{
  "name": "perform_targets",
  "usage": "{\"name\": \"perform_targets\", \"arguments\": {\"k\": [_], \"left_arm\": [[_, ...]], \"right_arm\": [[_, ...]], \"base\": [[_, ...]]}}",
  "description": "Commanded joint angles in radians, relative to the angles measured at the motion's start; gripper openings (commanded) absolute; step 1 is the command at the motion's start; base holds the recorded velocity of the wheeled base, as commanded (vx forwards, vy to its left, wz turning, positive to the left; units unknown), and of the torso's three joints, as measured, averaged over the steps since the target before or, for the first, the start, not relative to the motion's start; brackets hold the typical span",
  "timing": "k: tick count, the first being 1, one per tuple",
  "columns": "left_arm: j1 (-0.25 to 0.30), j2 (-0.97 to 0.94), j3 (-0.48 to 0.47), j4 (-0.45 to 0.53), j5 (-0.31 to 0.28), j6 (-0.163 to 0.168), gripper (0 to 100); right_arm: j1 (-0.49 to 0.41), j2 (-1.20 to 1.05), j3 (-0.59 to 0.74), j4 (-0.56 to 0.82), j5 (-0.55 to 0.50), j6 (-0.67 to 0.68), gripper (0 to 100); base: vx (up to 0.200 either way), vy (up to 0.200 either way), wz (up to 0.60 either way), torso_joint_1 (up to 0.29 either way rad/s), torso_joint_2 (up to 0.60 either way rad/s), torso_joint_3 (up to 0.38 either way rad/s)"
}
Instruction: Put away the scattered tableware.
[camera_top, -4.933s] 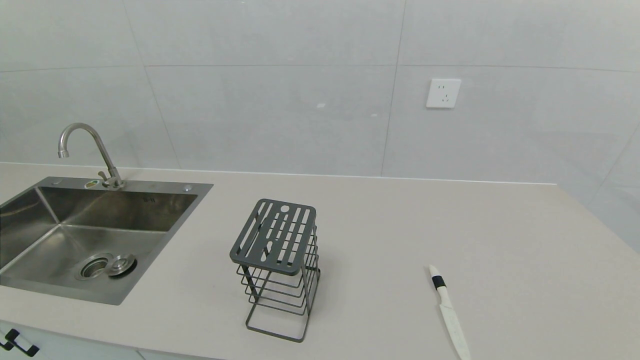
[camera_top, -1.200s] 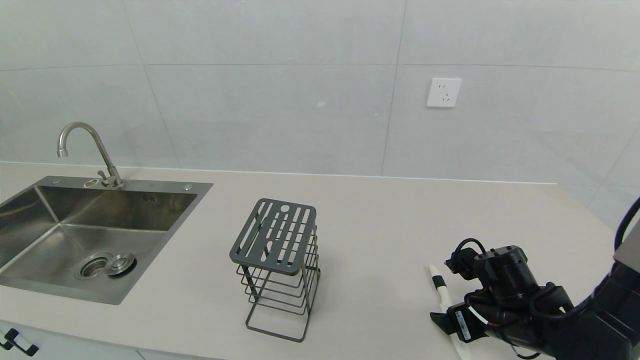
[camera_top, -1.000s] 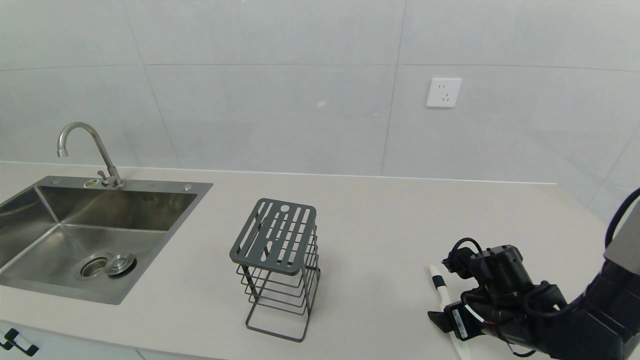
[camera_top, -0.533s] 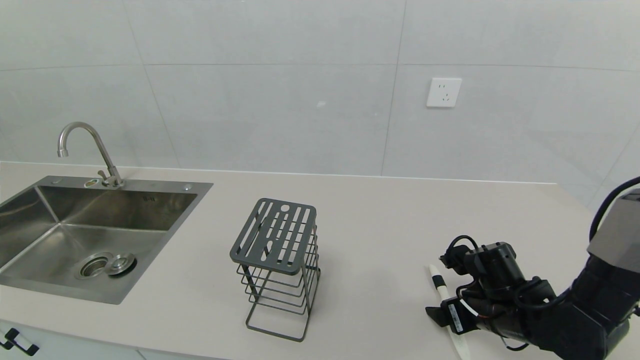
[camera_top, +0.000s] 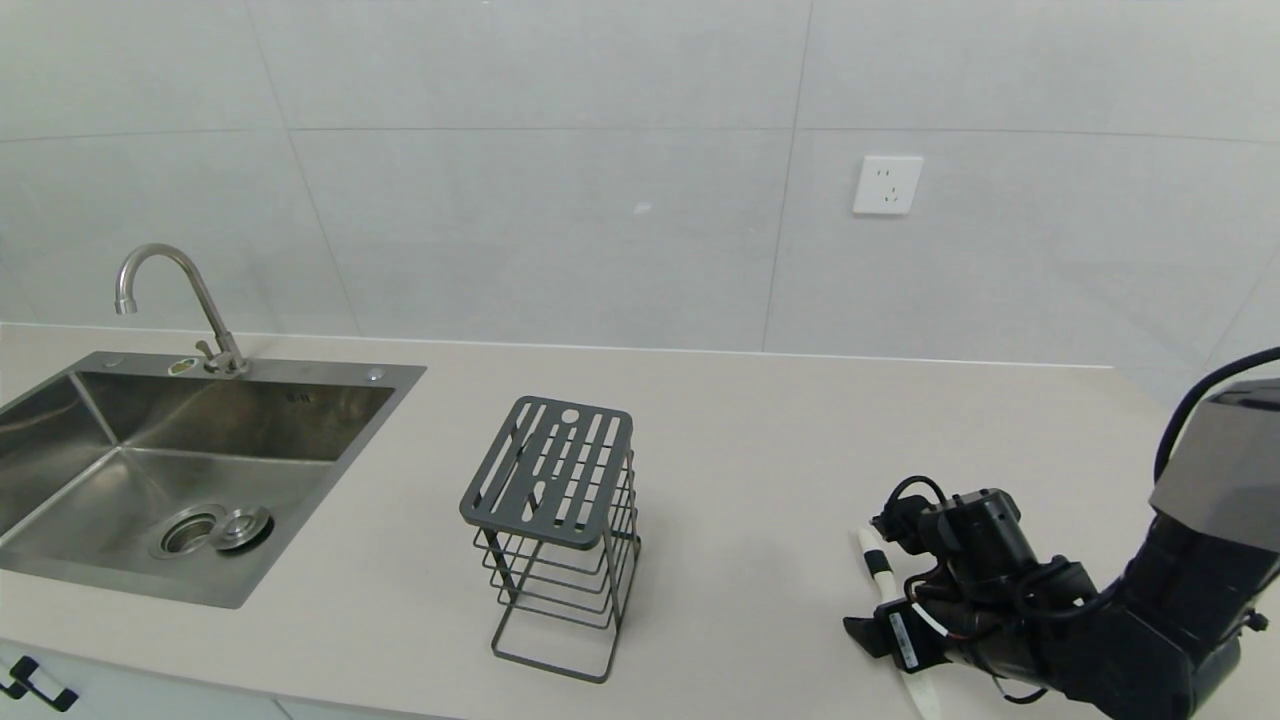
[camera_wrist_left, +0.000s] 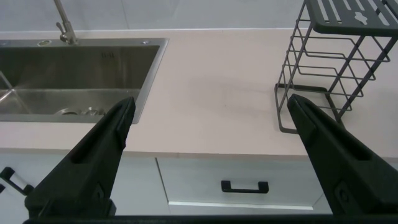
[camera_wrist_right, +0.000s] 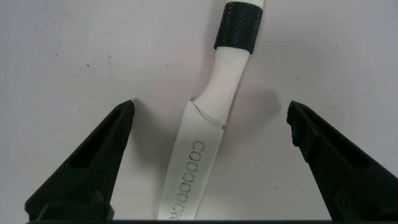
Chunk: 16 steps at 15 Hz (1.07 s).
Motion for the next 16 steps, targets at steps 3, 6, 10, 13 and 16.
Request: {"name": "perform_targets", "arguments": {"k": [3, 6, 10, 13, 16], "left_arm": [[0.0, 0.001, 0.0, 0.0, 0.0, 0.0, 100], [0.0, 0.001, 0.0, 0.0, 0.0, 0.0, 100], [0.0, 0.001, 0.0, 0.0, 0.001, 0.0, 100], [0.0, 0.001, 0.0, 0.0, 0.001, 0.0, 100], [0.0, 0.001, 0.0, 0.0, 0.0, -0.003, 100]], "right_arm": [[0.003, 0.024, 0.023, 0.003, 0.009, 0.001, 0], [0.002, 0.027, 0.065, 0.002, 0.012, 0.001, 0], [0.011, -0.004, 0.046, -0.19, 0.015, -0.006, 0], [0.046, -0.064, 0.057, -0.234, 0.025, -0.009, 0], [0.12, -0.162, 0.068, -0.256, 0.079, -0.009, 0]], "base": [[0.0, 0.0, 0.0, 0.0, 0.0, 0.0], [0.0, 0.0, 0.0, 0.0, 0.0, 0.0], [0.0, 0.0, 0.0, 0.0, 0.0, 0.0], [0.0, 0.0, 0.0, 0.0, 0.0, 0.0], [0.0, 0.0, 0.0, 0.0, 0.0, 0.0]]}}
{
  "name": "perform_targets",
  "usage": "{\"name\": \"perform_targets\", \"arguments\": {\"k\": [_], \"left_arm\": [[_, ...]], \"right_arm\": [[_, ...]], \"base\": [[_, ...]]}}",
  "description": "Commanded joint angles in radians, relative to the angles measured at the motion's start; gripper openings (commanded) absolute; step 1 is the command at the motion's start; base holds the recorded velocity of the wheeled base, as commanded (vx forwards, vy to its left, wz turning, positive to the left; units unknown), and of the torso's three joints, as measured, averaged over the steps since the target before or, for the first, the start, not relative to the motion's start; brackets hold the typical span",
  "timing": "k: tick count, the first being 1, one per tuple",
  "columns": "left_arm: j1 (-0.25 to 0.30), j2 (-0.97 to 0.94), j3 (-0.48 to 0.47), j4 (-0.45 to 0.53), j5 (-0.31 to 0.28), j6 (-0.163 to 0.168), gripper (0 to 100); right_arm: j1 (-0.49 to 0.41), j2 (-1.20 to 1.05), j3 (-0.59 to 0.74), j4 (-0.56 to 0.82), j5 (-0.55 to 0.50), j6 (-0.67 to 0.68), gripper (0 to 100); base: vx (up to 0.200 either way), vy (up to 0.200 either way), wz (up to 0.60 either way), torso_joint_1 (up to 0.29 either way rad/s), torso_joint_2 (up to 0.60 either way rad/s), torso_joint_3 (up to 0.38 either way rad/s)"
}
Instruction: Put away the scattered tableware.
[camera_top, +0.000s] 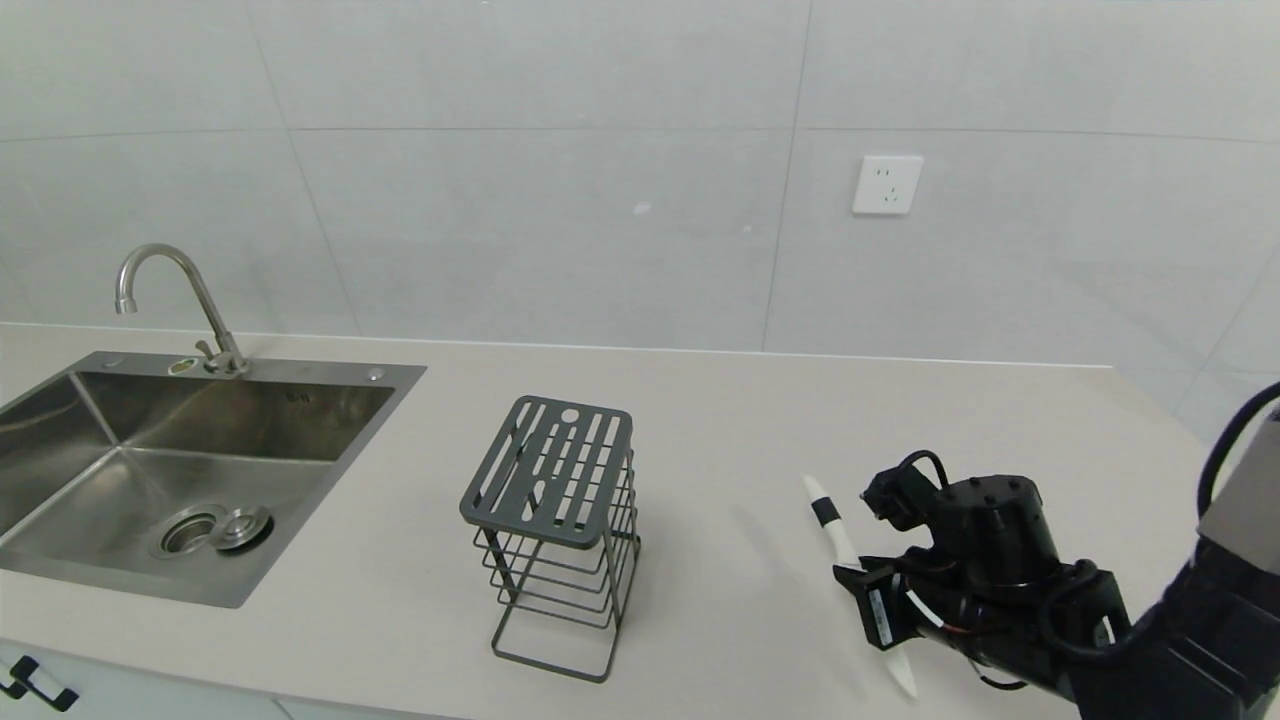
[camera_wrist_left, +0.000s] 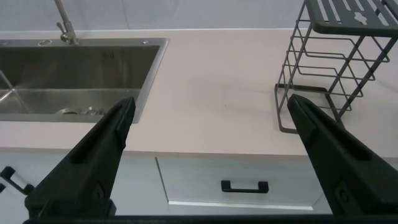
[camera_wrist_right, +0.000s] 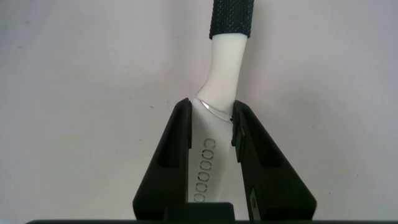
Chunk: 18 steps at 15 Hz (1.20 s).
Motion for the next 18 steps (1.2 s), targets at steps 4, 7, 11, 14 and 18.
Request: {"name": "perform_targets", "arguments": {"k": [4, 7, 11, 14, 18], "left_arm": [[0.0, 0.001, 0.0, 0.0, -0.002, -0.001, 100], [0.0, 0.001, 0.0, 0.0, -0.005, -0.002, 100], [0.0, 0.001, 0.0, 0.0, -0.007, -0.005, 100], [0.0, 0.001, 0.0, 0.0, -0.008, -0.007, 100], [0.0, 0.001, 0.0, 0.002, -0.019, -0.007, 100]], "right_arm": [[0.062, -0.093, 0.023, -0.13, 0.091, -0.022, 0], [0.057, -0.093, 0.04, -0.23, 0.195, -0.103, 0], [0.02, -0.1, 0.038, -0.326, 0.396, -0.138, 0], [-0.03, -0.141, 0.037, -0.378, 0.537, -0.215, 0], [-0.106, -0.205, 0.017, -0.458, 0.722, -0.276, 0]], "base": [[0.0, 0.0, 0.0, 0.0, 0.0, 0.0], [0.0, 0.0, 0.0, 0.0, 0.0, 0.0], [0.0, 0.0, 0.0, 0.0, 0.0, 0.0], [0.0, 0.0, 0.0, 0.0, 0.0, 0.0], [0.0, 0.0, 0.0, 0.0, 0.0, 0.0]]}}
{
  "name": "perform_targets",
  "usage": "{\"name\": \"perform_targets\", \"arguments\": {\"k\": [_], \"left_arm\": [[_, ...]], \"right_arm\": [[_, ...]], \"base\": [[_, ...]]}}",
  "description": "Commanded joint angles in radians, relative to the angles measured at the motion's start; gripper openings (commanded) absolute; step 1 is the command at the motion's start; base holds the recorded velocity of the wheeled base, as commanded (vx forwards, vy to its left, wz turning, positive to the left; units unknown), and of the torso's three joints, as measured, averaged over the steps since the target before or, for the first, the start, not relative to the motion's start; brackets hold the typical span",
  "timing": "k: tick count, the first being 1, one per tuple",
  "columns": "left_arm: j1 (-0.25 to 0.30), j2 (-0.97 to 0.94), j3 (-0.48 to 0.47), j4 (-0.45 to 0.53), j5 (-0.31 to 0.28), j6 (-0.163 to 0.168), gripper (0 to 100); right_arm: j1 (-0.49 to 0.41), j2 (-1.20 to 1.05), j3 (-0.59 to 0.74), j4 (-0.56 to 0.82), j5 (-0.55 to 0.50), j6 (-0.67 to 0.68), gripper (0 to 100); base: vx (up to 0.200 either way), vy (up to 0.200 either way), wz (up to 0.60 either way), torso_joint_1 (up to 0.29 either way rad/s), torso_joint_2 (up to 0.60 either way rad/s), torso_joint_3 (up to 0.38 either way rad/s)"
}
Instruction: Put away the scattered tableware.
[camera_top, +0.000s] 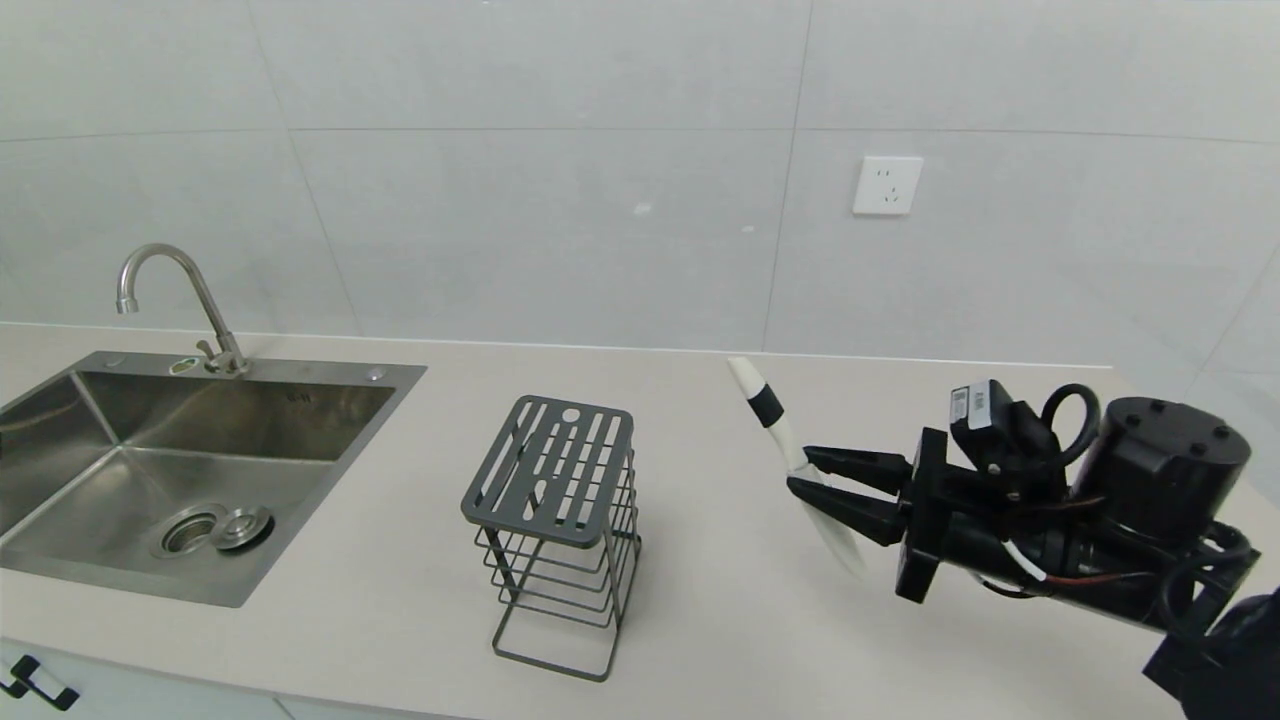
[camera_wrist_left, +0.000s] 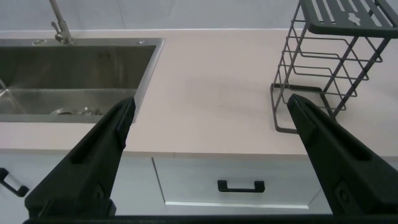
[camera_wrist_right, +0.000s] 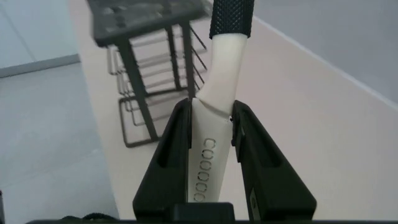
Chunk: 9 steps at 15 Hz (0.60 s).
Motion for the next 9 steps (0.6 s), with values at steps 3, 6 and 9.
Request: {"name": "perform_targets", "arguments": {"k": [3, 6, 9], "left_arm": [[0.0, 0.001, 0.0, -0.005, -0.033, 0.02, 100], [0.003, 0.003, -0.091, -0.251, -0.041, -0.009, 100], [-0.009, 0.063, -0.241, -0.216, -0.102, -0.029, 100]], "right_arm": [[-0.088, -0.087, 0.008, 0.001, 0.07, -0.041, 0], [-0.085, -0.118, 0.044, -0.004, 0.07, -0.042, 0], [-0.071, -0.122, 0.045, -0.007, 0.07, -0.042, 0]], "base": [[0.0, 0.0, 0.0, 0.0, 0.0, 0.0], [0.0, 0.0, 0.0, 0.0, 0.0, 0.0], [0.0, 0.0, 0.0, 0.0, 0.0, 0.0]]}}
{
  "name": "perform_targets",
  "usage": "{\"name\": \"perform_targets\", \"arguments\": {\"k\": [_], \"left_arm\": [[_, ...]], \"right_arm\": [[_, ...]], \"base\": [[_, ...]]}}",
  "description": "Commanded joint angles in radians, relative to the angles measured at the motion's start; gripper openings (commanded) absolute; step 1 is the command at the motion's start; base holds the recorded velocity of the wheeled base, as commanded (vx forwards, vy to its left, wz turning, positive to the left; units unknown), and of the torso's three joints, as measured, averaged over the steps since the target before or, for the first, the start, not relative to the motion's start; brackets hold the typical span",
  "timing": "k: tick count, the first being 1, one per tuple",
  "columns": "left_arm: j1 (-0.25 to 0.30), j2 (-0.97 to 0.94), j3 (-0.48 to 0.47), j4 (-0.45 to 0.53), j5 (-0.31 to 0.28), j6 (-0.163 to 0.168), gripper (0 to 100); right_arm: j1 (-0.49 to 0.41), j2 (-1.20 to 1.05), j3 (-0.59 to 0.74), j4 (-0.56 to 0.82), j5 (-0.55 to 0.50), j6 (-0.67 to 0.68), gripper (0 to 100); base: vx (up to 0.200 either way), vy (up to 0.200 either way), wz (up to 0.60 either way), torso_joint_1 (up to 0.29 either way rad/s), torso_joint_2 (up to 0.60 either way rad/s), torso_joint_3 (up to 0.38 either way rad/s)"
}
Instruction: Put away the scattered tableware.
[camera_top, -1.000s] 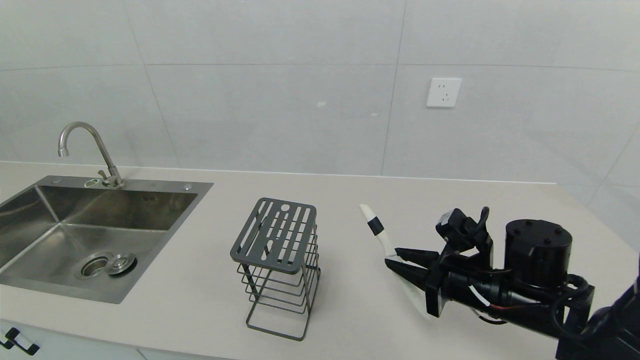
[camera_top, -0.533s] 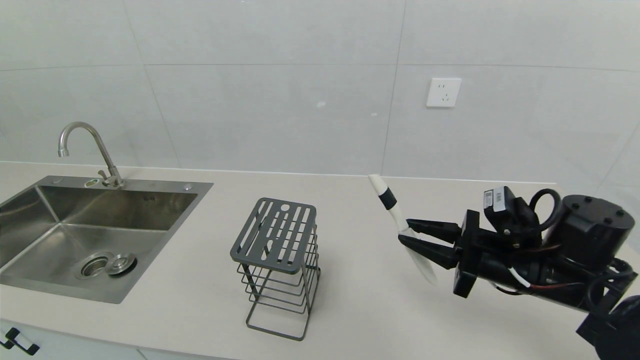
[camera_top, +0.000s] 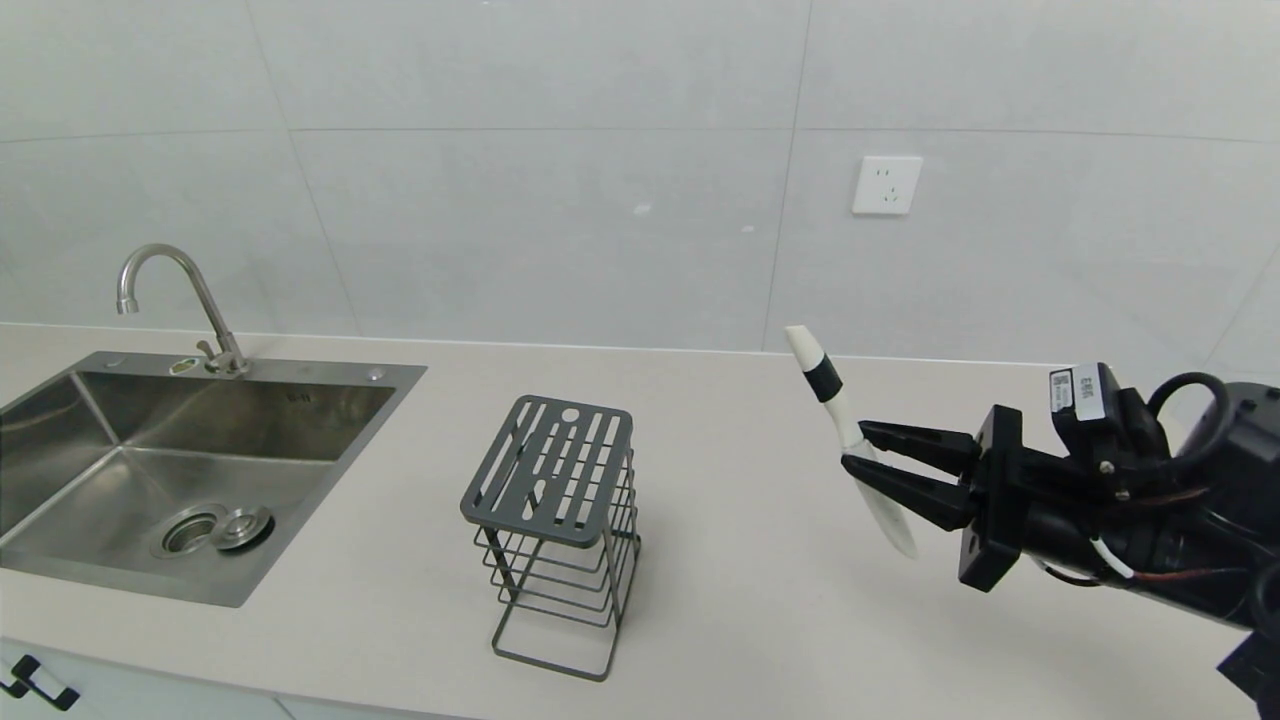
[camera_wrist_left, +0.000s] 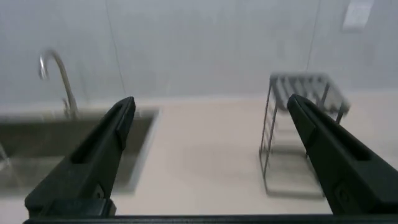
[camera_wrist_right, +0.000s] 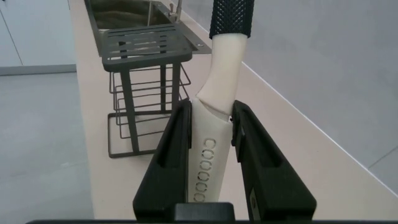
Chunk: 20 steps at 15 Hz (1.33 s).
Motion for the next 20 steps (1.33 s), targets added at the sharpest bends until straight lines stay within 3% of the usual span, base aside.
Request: {"name": "perform_targets", "arguments": {"k": [1, 2, 3, 5, 7, 9, 11, 14, 16, 17, 18, 20], "left_arm": [[-0.045, 0.054, -0.071, 0.046, -0.067, -0.024, 100], [-0.075, 0.079, -0.066, 0.061, -0.133, -0.055, 100], [-0.103, 0.118, -0.062, 0.063, -0.21, -0.066, 100], [-0.16, 0.212, -0.065, 0.052, -0.36, -0.066, 100], [-0.192, 0.292, -0.074, 0.045, -0.434, -0.066, 100], [-0.206, 0.358, -0.082, 0.028, -0.466, -0.066, 100], [-0.229, 0.563, -0.095, -0.075, -0.486, -0.067, 100], [-0.33, 0.78, -0.117, -0.242, -0.486, -0.058, 100], [-0.411, 0.913, -0.131, -0.38, -0.481, -0.001, 100], [-0.424, 0.971, -0.135, -0.448, -0.481, 0.036, 100], [-0.434, 1.013, -0.137, -0.486, -0.483, 0.051, 100], [-0.466, 1.046, -0.138, -0.501, -0.486, 0.051, 100]], "right_arm": [[0.005, -0.017, -0.003, -0.001, 0.002, 0.0, 0], [0.005, -0.021, -0.003, -0.001, 0.002, 0.001, 0], [0.005, -0.031, -0.001, -0.001, 0.008, 0.003, 0], [0.007, -0.046, -0.003, -0.001, 0.048, 0.003, 0], [0.007, -0.046, -0.003, -0.004, 0.052, 0.003, 0], [0.008, -0.046, -0.003, -0.021, 0.054, 0.004, 0], [0.008, -0.029, -0.001, -0.026, 0.054, 0.006, 0], [0.068, 0.005, -0.009, -0.058, 0.052, 0.014, 0], [0.071, 0.005, -0.009, -0.064, 0.051, 0.014, 0], [0.071, 0.003, -0.004, -0.064, 0.051, 0.012, 0], [0.071, 0.0, -0.001, -0.064, 0.049, 0.012, 0], [0.071, -0.015, 0.007, -0.065, 0.049, 0.012, 0]], "base": [[0.0, 0.0, 0.0, 0.0, 0.0, 0.0], [0.0, 0.0, 0.0, 0.0, 0.0, 0.0], [0.0, 0.0, 0.0, 0.0, 0.0, 0.0], [0.0, 0.0, 0.0, 0.0, 0.0, 0.0], [0.0, 0.0, 0.0, 0.0, 0.0, 0.0], [0.0, 0.0, 0.0, 0.0, 0.0, 0.0], [0.0, 0.0, 0.0, 0.0, 0.0, 0.0], [0.0, 0.0, 0.0, 0.0, 0.0, 0.0], [0.0, 0.0, 0.0, 0.0, 0.0, 0.0], [0.0, 0.0, 0.0, 0.0, 0.0, 0.0], [0.0, 0.0, 0.0, 0.0, 0.0, 0.0], [0.0, 0.0, 0.0, 0.0, 0.0, 0.0]]}}
